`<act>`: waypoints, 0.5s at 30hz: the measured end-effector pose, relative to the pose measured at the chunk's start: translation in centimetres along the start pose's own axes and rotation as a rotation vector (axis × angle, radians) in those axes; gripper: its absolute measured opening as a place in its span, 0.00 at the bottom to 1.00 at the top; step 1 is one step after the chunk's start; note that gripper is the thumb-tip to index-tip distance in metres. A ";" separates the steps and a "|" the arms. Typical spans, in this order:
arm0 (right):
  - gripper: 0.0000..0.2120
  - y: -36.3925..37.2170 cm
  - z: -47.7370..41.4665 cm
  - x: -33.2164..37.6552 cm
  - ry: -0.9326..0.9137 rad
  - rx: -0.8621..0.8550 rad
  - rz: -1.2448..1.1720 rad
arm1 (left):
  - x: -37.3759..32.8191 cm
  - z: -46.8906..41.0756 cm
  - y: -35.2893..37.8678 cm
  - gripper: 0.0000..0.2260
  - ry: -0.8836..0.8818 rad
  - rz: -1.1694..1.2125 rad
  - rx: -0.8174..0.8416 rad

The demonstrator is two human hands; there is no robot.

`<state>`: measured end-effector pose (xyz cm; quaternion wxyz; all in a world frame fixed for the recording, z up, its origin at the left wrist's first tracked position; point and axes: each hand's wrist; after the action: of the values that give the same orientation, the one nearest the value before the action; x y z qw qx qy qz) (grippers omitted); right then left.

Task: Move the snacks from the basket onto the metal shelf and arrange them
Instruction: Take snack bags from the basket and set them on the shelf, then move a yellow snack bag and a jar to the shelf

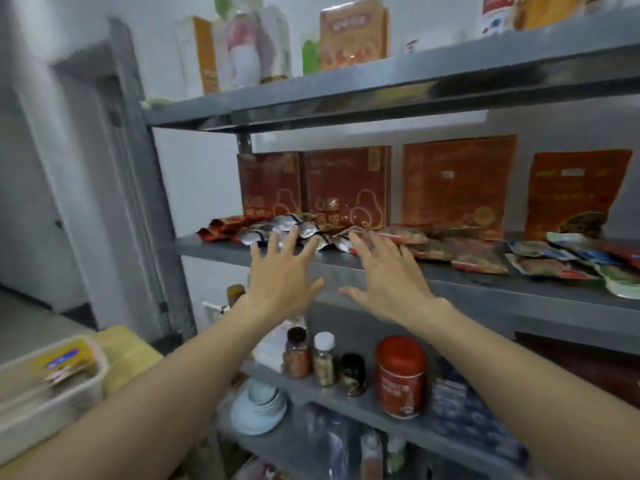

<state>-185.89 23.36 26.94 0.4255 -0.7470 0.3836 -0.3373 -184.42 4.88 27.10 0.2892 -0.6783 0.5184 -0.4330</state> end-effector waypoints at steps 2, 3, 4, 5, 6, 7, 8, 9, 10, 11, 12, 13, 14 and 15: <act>0.43 2.5 -0.4 4.8 -0.059 0.047 -0.049 | 4.0 2.8 1.2 0.33 -0.057 -0.012 0.029; 0.43 3.8 -0.7 7.6 -0.091 0.068 -0.078 | 6.3 4.2 1.9 0.33 -0.085 -0.021 0.045; 0.43 4.8 -0.8 9.3 -0.108 0.078 -0.098 | 7.6 5.1 2.4 0.33 -0.105 -0.016 0.044; 0.42 5.6 -1.1 11.2 -0.129 0.078 -0.119 | 9.1 6.0 3.0 0.33 -0.128 -0.008 0.048; 0.42 6.4 -1.4 12.7 -0.149 0.078 -0.137 | 10.5 6.8 3.3 0.33 -0.150 -0.004 0.053; 0.42 7.4 -1.9 14.6 -0.178 0.084 -0.151 | 12.2 7.7 3.8 0.33 -0.177 -0.008 0.063; 0.42 8.5 -2.3 16.6 -0.209 0.096 -0.164 | 14.1 8.7 4.5 0.33 -0.206 -0.018 0.072; 0.42 9.6 -2.7 18.5 -0.237 0.105 -0.177 | 15.9 9.7 5.2 0.33 -0.235 -0.025 0.081; 0.42 10.8 -3.2 20.4 -0.262 0.117 -0.196 | 17.8 10.6 6.1 0.33 -0.269 -0.033 0.088; 0.42 12.1 -3.8 22.2 -0.285 0.127 -0.212 | 19.7 11.5 7.1 0.33 -0.304 -0.045 0.094; 0.42 13.4 -4.4 23.9 -0.304 0.142 -0.230 | 21.6 12.2 8.2 0.33 -0.335 -0.064 0.098; 0.42 14.8 -5.0 25.5 -0.321 0.164 -0.252 | 23.4 12.8 9.2 0.33 -0.361 -0.084 0.106; 0.42 16.1 -5.7 26.9 -0.334 0.195 -0.285 | 25.0 13.4 10.3 0.33 -0.386 -0.096 0.114; 0.42 17.6 -6.5 28.5 -0.350 0.229 -0.318 | 26.7 13.9 11.4 0.33 -0.408 -0.099 0.121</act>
<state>-182.71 -9.62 18.90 0.5089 -0.7917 0.1415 -0.3069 -174.91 -24.70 18.84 0.4070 -0.7578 0.3883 -0.3307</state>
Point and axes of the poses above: each hand's wrist, its own z-axis away from the middle knuckle, its own y-axis out of the palm, x = y × z, and after that the axes turned 9 degrees about -z, right-handed
